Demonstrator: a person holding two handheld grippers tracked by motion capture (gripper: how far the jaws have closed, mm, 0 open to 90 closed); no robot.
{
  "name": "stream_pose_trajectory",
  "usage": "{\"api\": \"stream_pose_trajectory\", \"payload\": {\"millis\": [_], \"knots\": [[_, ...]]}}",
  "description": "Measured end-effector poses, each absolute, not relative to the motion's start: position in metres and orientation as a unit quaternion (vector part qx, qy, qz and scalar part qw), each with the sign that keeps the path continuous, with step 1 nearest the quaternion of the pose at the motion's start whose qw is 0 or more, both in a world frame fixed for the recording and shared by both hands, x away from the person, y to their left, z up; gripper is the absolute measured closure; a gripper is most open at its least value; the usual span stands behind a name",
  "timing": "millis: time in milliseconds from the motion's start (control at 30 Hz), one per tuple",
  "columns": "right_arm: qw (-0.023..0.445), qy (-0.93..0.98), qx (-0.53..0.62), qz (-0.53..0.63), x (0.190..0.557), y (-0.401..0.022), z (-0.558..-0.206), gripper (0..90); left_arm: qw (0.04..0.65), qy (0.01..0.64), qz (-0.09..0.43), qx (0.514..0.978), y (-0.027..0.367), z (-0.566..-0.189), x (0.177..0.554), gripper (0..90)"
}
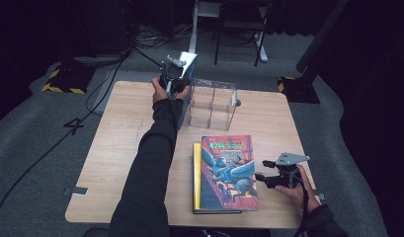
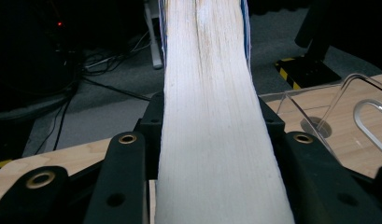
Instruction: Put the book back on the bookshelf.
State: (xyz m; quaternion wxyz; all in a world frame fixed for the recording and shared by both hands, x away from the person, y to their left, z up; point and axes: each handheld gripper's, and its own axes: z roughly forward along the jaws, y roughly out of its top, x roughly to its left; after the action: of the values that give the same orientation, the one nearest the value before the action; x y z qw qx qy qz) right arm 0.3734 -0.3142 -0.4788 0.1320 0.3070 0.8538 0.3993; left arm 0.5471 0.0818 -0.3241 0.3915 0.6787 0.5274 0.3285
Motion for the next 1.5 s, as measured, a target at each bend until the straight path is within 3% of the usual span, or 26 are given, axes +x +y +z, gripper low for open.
{"api": "stream_pose_trajectory", "payload": {"millis": [300,633,900,1500], "knots": [[0.132,0.854,0.306,0.399,0.374,-0.313,-0.478,32.5,0.381,0.568,0.317,0.657,0.094,-0.322,0.548,58.9],[0.131,0.854,0.308,0.397,0.374,-0.315,-0.480,32.3,0.383,0.565,0.327,0.653,0.098,-0.323,0.548,53.2],[0.136,0.851,0.308,0.403,0.373,-0.316,-0.478,32.5,0.379,0.552,0.324,0.668,0.100,-0.325,0.544,41.9],[0.133,0.853,0.312,0.397,0.373,-0.317,-0.480,32.1,0.386,0.513,0.303,0.704,0.118,-0.329,0.526,36.0]]}}
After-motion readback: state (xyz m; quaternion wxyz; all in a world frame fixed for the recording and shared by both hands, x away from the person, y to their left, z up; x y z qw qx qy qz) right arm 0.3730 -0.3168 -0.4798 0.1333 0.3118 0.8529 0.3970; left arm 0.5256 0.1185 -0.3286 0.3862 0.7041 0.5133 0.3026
